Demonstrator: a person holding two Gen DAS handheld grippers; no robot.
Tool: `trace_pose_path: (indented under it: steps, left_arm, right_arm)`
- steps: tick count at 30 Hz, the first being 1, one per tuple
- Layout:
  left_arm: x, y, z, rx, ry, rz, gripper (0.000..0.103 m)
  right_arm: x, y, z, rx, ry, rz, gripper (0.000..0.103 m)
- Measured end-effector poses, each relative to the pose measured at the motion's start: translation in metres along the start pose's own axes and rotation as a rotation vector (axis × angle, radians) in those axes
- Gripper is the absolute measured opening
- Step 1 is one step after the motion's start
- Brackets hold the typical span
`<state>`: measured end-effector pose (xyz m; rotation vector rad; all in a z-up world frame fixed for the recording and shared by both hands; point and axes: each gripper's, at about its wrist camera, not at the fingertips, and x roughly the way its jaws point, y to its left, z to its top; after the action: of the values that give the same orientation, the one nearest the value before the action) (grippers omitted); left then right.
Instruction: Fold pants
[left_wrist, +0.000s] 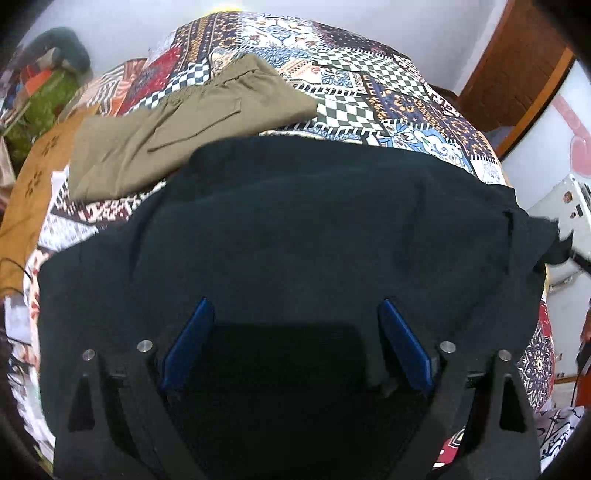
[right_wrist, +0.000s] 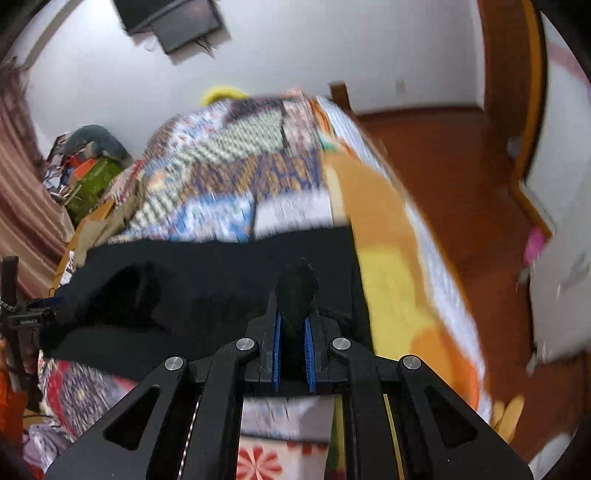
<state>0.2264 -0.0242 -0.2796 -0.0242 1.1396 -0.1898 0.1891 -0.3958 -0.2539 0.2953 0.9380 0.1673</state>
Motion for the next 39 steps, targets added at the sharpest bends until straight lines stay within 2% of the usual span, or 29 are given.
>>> trace_pose_path:
  steps: [6,8,10,12,15,19,27,34,39]
  left_arm:
    - [-0.006,0.003,-0.006,-0.024,-0.029,0.008,0.093]
    - [-0.014,0.008,-0.006,-0.023,-0.056,0.035,0.093]
    - [-0.025,0.017,-0.005,-0.038,-0.088,0.049,0.093]
    - [-0.036,0.027,-0.003,-0.062,-0.116,0.062,0.093]
    - [-0.055,0.054,-0.001,-0.118,-0.164,0.098,0.093]
    - [-0.07,0.094,-0.001,-0.192,-0.19,0.165,0.093]
    - [-0.067,0.171,-0.003,-0.29,-0.143,0.282,0.093]
    - [-0.033,0.213,-0.003,-0.331,-0.066,0.3,0.093]
    - [-0.013,0.224,-0.001,-0.341,-0.031,0.26,0.093]
  right_arm:
    - [0.012,-0.007,-0.025,0.033,0.099,-0.016,0.016]
    - [0.008,-0.009,-0.025,0.04,0.102,-0.031,0.024]
    - [-0.001,-0.012,-0.021,0.051,0.093,-0.059,0.039]
    - [-0.012,-0.015,-0.015,0.059,0.063,-0.075,0.043]
    - [-0.02,-0.021,-0.009,0.052,0.028,-0.093,0.044]
    - [-0.009,-0.022,0.002,0.035,0.021,-0.119,0.044]
    - [0.019,-0.006,0.021,0.008,0.037,-0.083,0.044]
    - [0.039,0.05,0.067,-0.157,0.03,-0.044,0.044]
    - [0.069,0.118,0.097,-0.336,0.058,0.026,0.044]
